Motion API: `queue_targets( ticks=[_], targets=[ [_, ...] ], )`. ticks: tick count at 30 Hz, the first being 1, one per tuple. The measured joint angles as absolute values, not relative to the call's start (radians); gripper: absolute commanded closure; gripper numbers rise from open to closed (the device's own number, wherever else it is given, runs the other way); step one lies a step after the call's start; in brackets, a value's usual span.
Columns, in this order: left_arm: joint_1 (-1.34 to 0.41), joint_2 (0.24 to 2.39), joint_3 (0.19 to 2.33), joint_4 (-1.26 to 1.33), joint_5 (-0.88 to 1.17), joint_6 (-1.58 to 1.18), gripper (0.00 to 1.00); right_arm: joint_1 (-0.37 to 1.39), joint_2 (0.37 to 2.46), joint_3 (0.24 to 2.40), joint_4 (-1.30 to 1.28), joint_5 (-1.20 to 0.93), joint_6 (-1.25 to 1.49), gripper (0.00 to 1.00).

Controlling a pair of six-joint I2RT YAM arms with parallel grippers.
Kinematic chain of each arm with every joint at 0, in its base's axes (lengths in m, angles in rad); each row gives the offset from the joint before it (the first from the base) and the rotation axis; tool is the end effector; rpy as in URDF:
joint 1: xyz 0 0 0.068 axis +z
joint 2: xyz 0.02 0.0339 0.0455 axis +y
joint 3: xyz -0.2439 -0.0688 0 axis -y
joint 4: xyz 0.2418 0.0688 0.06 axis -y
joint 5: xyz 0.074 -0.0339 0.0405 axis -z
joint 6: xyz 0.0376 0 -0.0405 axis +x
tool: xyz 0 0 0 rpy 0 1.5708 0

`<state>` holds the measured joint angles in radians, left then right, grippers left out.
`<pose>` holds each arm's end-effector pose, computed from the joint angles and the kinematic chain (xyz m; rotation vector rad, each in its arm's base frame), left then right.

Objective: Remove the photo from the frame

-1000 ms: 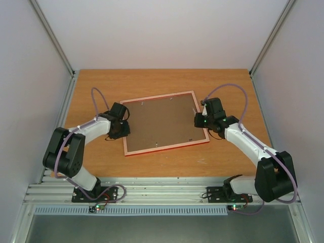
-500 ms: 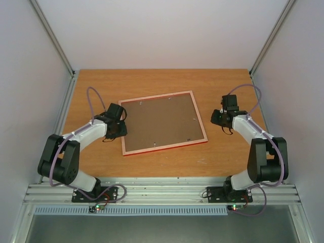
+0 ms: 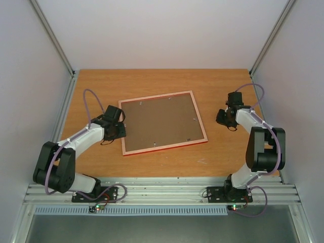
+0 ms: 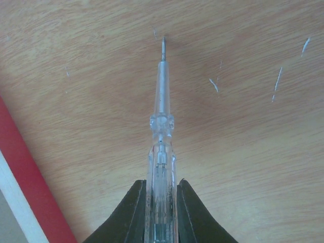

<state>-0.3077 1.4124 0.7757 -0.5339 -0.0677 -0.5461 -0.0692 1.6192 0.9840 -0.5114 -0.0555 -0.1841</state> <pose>0.2439 -0.0748 0.1561 -0.3453 2.7243 -0.1460 0.3074 -0.0192 0.1603 -0.1720 2.7085 0.0009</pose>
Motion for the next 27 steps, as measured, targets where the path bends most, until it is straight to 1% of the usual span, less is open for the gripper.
queue_targets(
  ticks=[3, 5, 12, 17, 22, 27],
  targets=[
    [-0.308, 1.399, 0.769, -0.534, -0.069, -0.546, 0.52, -0.069, 1.632, 0.998, -0.524, -0.041, -0.196, 0.96],
    [-0.308, 1.393, 0.768, -0.534, -0.069, -0.546, 0.52, -0.067, 1.641, 1.006, -0.532, -0.031, -0.203, 0.93],
    [-0.308, 1.373, 0.764, -0.534, -0.069, -0.549, 0.52, -0.060, 1.668, 1.029, -0.566, -0.015, -0.216, 0.80],
    [-0.308, 1.371, 0.764, -0.534, -0.069, -0.550, 0.52, -0.068, 1.697, 1.002, -0.569, 0.028, -0.208, 0.67],
    [-0.308, 1.371, 0.763, -0.534, -0.072, -0.550, 0.52, -0.079, 1.702, 0.988, -0.567, 0.065, -0.198, 0.61],
    [-0.308, 1.371, 0.762, -0.534, -0.075, -0.550, 0.52, -0.079, 1.686, 0.978, -0.565, 0.079, -0.195, 0.56]
  ],
)
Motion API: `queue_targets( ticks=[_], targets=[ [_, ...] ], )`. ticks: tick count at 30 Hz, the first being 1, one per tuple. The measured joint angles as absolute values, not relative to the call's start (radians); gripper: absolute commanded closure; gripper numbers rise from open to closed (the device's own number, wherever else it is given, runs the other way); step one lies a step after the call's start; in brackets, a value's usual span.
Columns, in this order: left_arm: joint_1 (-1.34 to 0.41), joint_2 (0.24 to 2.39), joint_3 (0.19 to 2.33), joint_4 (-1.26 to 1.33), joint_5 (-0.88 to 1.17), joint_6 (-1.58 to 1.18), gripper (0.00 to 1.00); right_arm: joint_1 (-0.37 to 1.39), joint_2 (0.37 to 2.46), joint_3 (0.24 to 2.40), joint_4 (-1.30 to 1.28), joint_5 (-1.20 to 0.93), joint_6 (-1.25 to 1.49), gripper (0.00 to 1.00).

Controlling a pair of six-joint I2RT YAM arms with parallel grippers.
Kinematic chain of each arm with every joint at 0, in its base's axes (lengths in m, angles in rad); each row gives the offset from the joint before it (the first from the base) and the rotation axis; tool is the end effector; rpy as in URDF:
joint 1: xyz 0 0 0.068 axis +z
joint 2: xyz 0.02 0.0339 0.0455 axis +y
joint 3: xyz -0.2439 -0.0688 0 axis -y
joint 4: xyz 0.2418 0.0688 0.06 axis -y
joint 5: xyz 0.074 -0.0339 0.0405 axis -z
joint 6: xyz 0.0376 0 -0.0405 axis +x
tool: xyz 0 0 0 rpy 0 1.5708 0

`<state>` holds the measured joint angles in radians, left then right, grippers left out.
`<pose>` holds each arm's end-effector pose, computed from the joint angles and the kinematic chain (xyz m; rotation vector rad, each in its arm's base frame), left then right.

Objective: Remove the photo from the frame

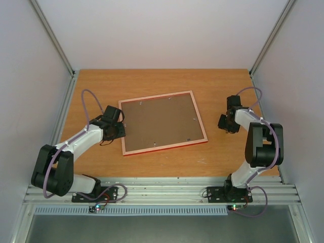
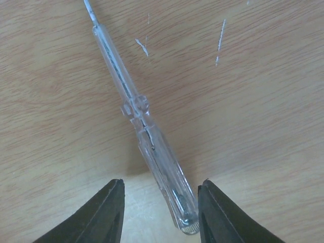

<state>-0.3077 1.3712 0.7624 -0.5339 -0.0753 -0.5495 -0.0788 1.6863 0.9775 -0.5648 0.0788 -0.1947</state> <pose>0.2397 -0.0732 0.1621 -0.3498 2.6949 -0.1524 0.3022 -0.0268 0.1373 -0.1484 2.8493 -0.1696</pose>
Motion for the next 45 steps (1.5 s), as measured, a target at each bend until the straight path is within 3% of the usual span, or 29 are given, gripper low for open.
queue_targets(
  ticks=[12, 25, 38, 45],
  targets=[
    [-0.295, 1.382, 0.762, -0.528, -0.044, -0.550, 0.52, -0.036, 1.482, 0.933, -0.559, 0.072, -0.181, 0.38],
    [-0.203, 1.409, 0.733, -0.487, 0.076, -0.558, 0.51, 0.290, 1.288, 0.855, -0.491, 0.056, -0.221, 0.03],
    [-0.184, 1.406, 0.669, -0.459, 0.154, -0.588, 0.52, 0.620, 1.159, 0.700, -0.302, 0.054, -0.309, 0.02],
    [-0.186, 1.406, 0.669, -0.459, 0.161, -0.596, 0.53, 0.683, 1.183, 0.646, -0.198, 0.056, -0.336, 0.01]
  ],
)
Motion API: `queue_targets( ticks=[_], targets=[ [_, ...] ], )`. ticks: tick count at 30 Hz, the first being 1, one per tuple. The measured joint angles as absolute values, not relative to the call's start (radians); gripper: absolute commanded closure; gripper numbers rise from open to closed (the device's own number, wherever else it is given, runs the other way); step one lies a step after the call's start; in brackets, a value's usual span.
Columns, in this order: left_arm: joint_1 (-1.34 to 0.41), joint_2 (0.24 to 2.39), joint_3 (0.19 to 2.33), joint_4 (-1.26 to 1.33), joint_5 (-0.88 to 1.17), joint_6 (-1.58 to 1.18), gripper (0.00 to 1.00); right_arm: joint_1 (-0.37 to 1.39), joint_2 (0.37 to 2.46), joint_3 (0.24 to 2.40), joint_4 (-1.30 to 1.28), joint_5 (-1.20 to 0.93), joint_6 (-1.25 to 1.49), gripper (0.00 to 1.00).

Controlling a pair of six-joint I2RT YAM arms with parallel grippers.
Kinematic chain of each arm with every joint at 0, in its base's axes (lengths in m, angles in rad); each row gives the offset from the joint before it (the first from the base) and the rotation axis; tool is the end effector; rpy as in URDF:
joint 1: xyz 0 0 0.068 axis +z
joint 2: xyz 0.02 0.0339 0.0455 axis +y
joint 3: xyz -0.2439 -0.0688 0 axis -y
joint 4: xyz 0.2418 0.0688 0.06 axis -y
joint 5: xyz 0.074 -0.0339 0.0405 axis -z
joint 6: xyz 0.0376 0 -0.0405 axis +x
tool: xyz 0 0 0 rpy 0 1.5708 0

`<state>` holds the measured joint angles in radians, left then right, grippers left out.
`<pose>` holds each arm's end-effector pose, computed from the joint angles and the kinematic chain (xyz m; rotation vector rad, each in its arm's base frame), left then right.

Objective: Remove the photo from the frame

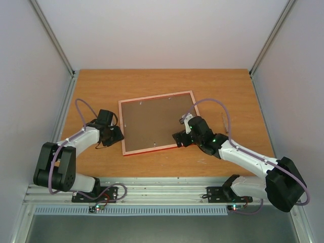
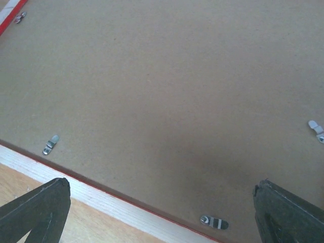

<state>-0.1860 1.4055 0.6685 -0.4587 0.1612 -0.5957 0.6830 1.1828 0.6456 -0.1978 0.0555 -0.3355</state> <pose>0.2347 -0.0503 0.1326 -0.5326 2.7763 -0.4155 0.1944 0.1555 0.1923 -1.0998 2.0281 0.1140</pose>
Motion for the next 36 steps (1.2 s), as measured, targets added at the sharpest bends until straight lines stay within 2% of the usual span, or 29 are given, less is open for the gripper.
queue_targets(
  ticks=[13, 22, 36],
  targets=[
    [-0.285, 1.406, 0.672, -0.507, 0.115, -0.596, 0.54, 0.779, 1.253, 0.642, -0.126, 0.059, -0.374, 0.01],
    [-0.332, 1.408, 0.685, -0.539, 0.074, -0.598, 0.70, 0.851, 1.286, 0.642, -0.086, 0.069, -0.432, 0.01],
    [-0.355, 1.406, 0.696, -0.549, 0.052, -0.587, 0.93, 1.092, 1.443, 0.624, 0.068, 0.229, -0.678, 0.02]
  ],
)
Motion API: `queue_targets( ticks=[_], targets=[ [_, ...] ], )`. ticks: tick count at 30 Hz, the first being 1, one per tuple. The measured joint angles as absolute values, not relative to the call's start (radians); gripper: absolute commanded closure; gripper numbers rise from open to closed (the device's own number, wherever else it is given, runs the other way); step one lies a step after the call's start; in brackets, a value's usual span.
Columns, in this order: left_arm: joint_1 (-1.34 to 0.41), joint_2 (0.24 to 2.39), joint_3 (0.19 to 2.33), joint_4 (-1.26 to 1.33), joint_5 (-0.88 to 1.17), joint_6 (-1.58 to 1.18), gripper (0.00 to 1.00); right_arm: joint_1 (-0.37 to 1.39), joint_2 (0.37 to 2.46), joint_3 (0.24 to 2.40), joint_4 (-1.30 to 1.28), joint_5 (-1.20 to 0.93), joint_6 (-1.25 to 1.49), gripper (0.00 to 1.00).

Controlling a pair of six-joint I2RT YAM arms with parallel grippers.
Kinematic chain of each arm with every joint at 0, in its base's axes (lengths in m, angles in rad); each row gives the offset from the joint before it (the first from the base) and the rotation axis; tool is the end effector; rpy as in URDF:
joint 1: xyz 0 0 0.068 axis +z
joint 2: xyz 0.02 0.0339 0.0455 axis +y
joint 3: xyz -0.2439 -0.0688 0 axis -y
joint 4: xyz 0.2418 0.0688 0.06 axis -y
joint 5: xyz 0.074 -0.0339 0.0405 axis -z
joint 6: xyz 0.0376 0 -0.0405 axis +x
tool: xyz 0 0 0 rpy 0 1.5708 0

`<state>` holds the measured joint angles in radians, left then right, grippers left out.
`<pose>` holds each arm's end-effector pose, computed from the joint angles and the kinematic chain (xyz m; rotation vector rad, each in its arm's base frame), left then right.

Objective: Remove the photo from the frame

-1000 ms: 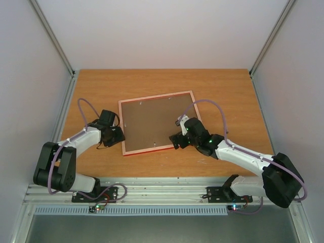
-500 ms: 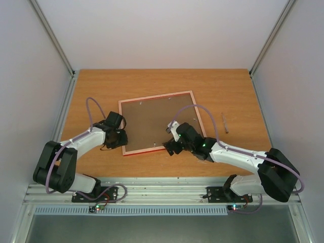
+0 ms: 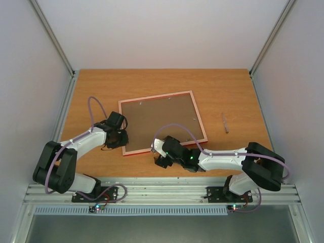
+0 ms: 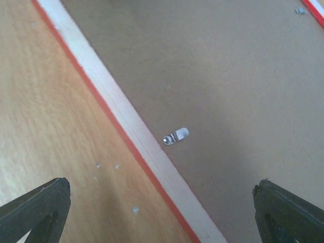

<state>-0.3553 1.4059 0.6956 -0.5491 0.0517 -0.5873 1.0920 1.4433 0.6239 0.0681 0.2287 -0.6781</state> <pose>0.2211 -0.0841 0.1357 -0.3212 2.8571 -0.2711 0.1360 0.2435 0.1442 -1.7043 1.5424 -0.0532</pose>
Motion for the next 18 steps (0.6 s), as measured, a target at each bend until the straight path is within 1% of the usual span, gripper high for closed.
queue_targets(
  ticks=[3, 12, 15, 18],
  targets=[
    [-0.355, 1.398, 0.696, -0.559, 0.052, -0.587, 0.95, 1.121, 1.443, 0.580, 0.150, 0.245, -0.749, 0.02],
    [-0.356, 1.334, 0.703, -0.610, 0.051, -0.587, 0.96, 1.139, 1.459, 0.457, 0.350, 0.286, -0.938, 0.02],
    [-0.356, 1.318, 0.705, -0.621, 0.049, -0.587, 0.96, 1.147, 1.510, 0.457, 0.431, 0.342, -0.987, 0.03],
    [-0.356, 1.306, 0.705, -0.631, 0.048, -0.587, 0.96, 1.157, 1.583, 0.457, 0.511, 0.408, -1.034, 0.07]
  ],
)
